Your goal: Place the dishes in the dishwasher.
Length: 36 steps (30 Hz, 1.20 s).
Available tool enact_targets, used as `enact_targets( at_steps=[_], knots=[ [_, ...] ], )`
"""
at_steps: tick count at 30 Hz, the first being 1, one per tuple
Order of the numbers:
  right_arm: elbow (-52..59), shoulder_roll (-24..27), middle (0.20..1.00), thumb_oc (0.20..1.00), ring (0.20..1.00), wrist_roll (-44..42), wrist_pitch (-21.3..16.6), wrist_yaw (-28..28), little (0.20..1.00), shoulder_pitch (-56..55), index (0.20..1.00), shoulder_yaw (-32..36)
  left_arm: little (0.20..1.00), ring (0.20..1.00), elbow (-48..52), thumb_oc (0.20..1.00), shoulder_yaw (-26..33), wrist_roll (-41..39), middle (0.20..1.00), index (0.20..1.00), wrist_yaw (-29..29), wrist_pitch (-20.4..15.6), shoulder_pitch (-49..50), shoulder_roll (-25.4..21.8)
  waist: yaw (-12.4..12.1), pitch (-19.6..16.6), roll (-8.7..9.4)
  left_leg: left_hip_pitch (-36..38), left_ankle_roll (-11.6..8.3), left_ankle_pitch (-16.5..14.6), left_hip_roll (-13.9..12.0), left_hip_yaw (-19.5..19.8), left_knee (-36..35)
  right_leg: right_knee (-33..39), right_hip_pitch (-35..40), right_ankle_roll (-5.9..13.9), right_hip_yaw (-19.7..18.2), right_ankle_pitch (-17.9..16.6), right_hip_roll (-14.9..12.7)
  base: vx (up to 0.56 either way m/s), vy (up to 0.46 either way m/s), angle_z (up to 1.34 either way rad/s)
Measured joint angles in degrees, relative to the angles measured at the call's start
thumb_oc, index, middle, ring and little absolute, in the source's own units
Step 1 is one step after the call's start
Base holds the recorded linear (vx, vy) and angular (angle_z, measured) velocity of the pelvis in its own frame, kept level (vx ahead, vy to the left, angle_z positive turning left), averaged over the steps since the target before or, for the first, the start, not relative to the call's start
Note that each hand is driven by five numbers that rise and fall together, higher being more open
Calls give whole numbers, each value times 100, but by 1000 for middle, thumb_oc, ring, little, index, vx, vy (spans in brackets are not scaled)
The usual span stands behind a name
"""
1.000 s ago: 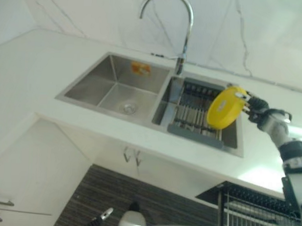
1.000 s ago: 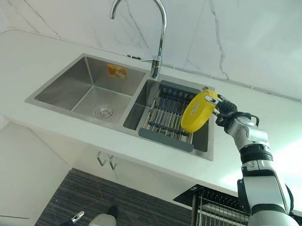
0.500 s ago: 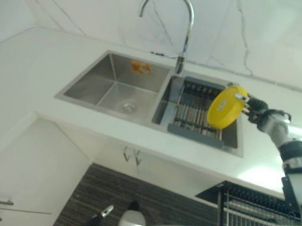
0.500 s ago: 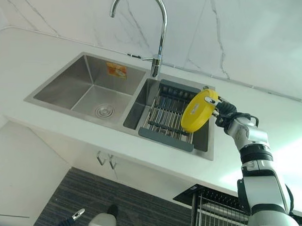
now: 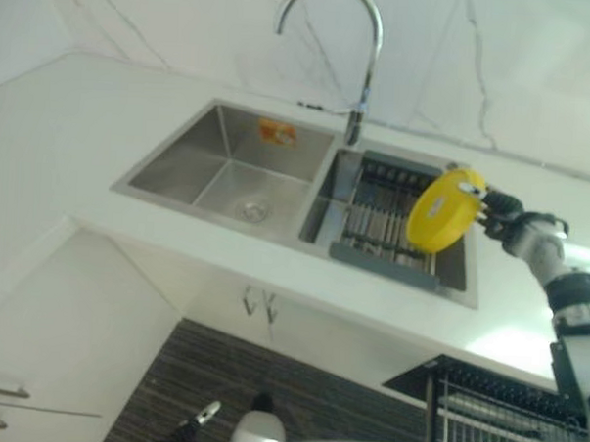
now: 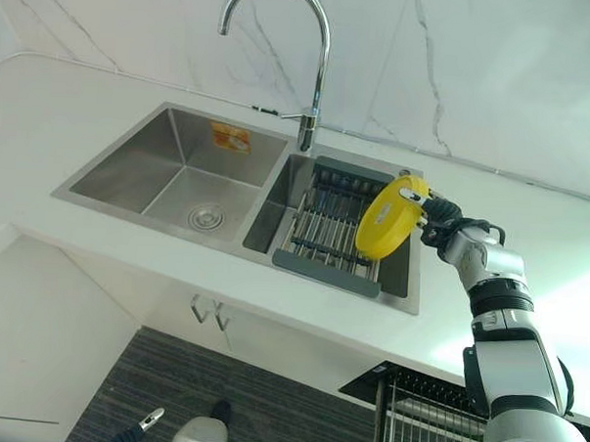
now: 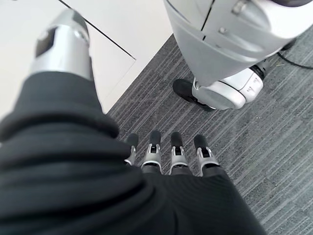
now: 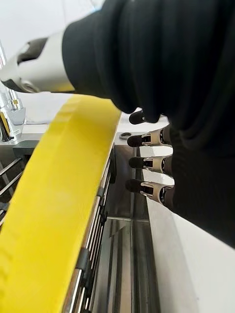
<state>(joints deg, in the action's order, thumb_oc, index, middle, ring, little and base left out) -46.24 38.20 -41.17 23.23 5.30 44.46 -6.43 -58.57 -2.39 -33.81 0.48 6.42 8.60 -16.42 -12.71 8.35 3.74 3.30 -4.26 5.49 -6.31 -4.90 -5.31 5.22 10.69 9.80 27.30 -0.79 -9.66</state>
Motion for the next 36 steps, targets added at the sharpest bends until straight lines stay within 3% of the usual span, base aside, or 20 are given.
enact_targets(
  at_steps=[12, 13, 14, 30, 36],
  knots=[
    [-62, -2, 1000, 1000, 1000, -3, 103, 158, 1000, 91, 1000, -197, 1000, 1000, -4, 1000, 0, 1, 1000, 1000, -17, -3, -13, -10, -30, 17, 33, -16, 7, 29, 16, 94, 0, -15, 21, 0, 1, 1, -2, 0, 0, 2],
    [-69, -6, 928, 928, 928, -4, 126, 164, 928, 91, 928, -199, 1000, 1000, -4, 1000, -1, 0, 1000, 1000, -18, -3, -18, -10, -30, 17, 34, -16, 6, 30, 16, 94, 0, -15, 21, 0, 1, 0, -1, 0, 0, 0],
    [-71, -6, 200, 200, 200, -4, 127, 166, 200, 92, 200, -199, 1000, 1000, -5, 1000, -1, 0, 1000, 1000, -19, -3, -19, -10, -30, 17, 34, -16, 6, 30, 16, 94, 0, -15, 21, 0, 1, 0, -2, 0, 0, 0],
    [-261, -129, 200, 200, 200, 140, 228, 354, 200, 153, 200, -411, 1000, 1000, -69, 1000, -4, -1, 1000, 1000, -20, 12, -43, -27, -37, 7, 94, -11, 5, 34, 17, 101, 0, -16, 30, -1, 1, 0, -1, 0, 0, 0],
    [-280, -244, 200, 200, 200, -513, 231, 128, 200, 121, 200, -363, 1000, 1000, -111, 1000, -3, -2, 1000, 1000, -8, 32, -76, -23, 10, 3, 14, -10, 17, 46, 15, 91, 0, -16, 24, -1, -8, 0, -1, -2, -5, 0]
  ],
)
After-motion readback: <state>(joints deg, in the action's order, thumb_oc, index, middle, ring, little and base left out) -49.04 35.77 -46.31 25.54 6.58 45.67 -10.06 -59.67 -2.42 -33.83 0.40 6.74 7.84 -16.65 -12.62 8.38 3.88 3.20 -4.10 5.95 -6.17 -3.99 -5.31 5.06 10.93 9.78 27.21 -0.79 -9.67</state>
